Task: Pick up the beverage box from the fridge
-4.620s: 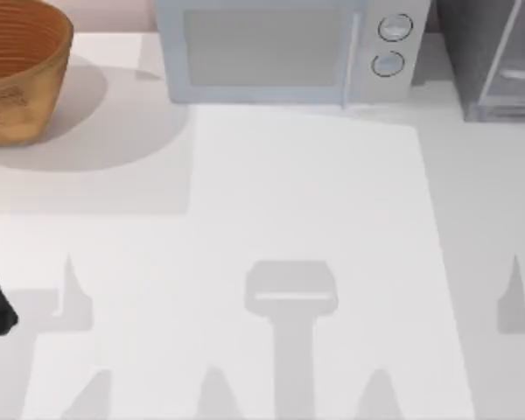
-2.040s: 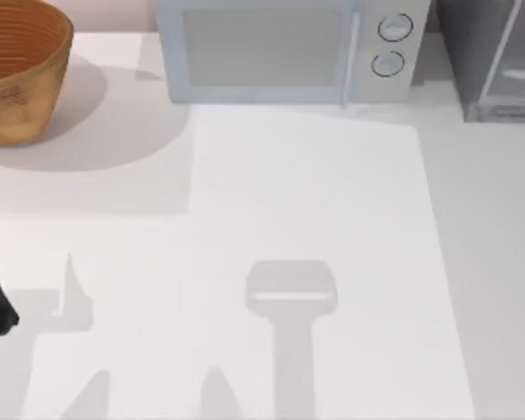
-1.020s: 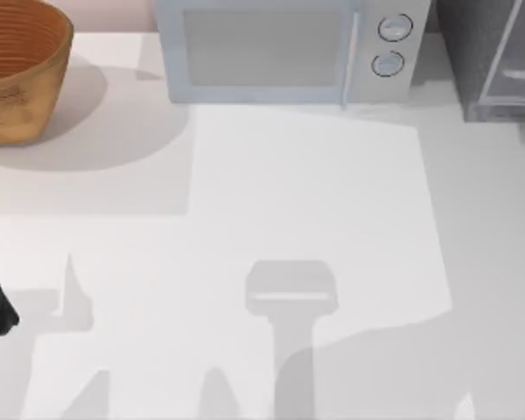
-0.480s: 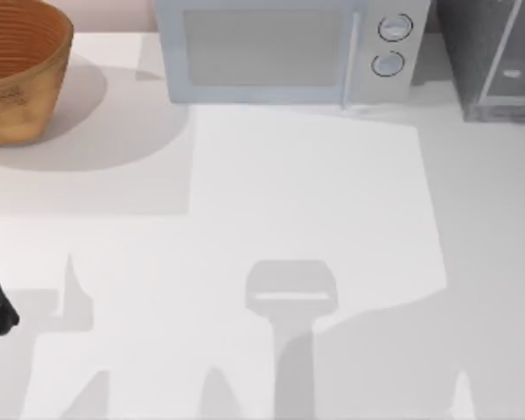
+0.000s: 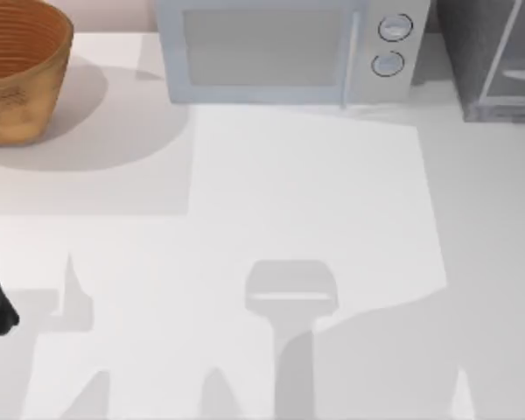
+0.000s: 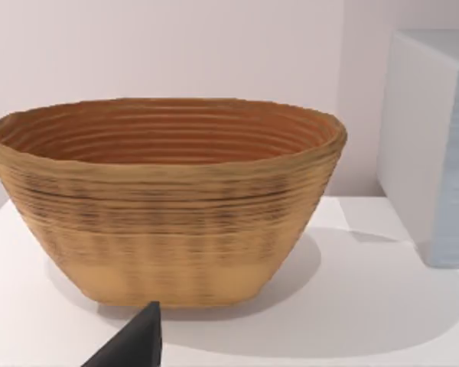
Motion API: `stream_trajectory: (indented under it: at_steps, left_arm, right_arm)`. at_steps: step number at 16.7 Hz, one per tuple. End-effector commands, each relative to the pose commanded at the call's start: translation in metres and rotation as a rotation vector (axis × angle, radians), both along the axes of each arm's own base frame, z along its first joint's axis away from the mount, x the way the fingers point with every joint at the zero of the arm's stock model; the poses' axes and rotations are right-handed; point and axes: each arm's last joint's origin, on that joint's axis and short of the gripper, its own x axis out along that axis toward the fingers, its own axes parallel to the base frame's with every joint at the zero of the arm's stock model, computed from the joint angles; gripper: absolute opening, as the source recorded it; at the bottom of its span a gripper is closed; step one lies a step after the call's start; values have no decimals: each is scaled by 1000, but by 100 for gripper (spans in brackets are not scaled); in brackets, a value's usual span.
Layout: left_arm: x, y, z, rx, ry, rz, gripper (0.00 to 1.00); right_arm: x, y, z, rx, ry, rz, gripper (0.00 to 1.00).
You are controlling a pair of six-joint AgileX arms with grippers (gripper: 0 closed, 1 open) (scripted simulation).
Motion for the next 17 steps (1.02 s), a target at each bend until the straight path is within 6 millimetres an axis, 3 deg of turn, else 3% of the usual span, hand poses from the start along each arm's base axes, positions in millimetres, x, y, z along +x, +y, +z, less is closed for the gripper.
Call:
stream_trajectory:
  at_steps: [5,15,17]
  left_arm:
    - [0,0,0,0,0,0,100]
    - [0,0,0,0,0,0,100]
    - [0,0,0,0,0,0,100]
  right_arm:
    - [0,0,0,0,0,0,2]
    - [-1,-1,1,1,0,-3,0]
    - [0,-2,12,1,1,-4,0]
